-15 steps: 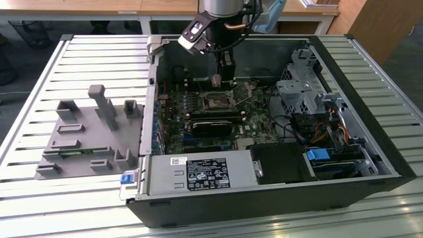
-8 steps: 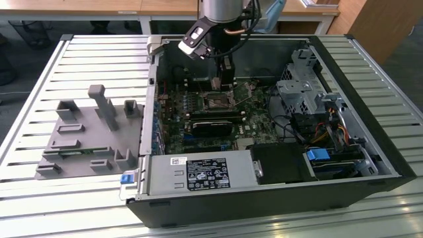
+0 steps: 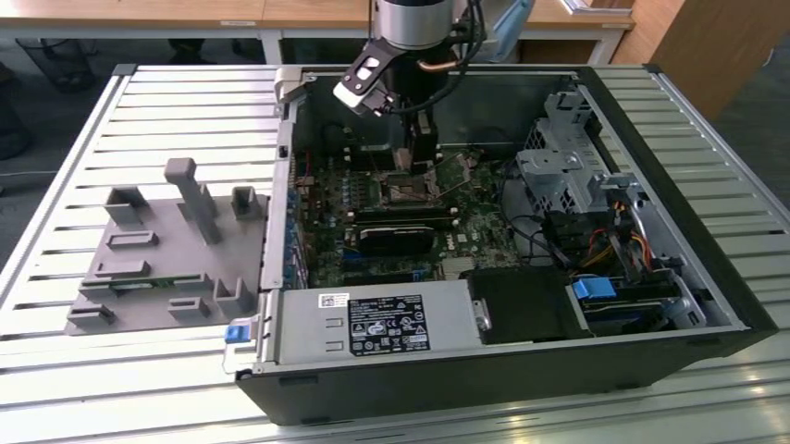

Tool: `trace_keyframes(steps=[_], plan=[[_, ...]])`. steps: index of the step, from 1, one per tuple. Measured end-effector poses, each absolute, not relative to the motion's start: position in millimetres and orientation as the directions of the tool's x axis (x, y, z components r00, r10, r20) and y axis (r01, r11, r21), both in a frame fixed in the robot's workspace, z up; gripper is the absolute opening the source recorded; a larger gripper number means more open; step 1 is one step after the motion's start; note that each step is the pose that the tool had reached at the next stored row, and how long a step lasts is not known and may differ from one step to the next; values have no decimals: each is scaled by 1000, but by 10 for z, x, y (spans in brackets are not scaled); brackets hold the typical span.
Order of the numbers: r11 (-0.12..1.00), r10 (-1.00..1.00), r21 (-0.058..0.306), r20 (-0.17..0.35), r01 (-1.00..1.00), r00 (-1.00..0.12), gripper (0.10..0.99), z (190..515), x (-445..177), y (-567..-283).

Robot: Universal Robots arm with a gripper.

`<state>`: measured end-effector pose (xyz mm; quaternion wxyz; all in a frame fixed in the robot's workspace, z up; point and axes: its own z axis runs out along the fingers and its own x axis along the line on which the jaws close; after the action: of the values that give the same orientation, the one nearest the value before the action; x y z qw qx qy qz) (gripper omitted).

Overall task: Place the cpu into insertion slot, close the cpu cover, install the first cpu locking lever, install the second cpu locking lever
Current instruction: 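Place the cpu into insertion slot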

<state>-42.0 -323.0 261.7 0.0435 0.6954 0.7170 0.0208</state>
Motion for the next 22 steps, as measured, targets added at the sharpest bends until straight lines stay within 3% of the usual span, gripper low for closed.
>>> trace_keyframes(steps=[22], plan=[[34, 999, 90, -33, 995, -31, 537, 2323, -433, -3201]])
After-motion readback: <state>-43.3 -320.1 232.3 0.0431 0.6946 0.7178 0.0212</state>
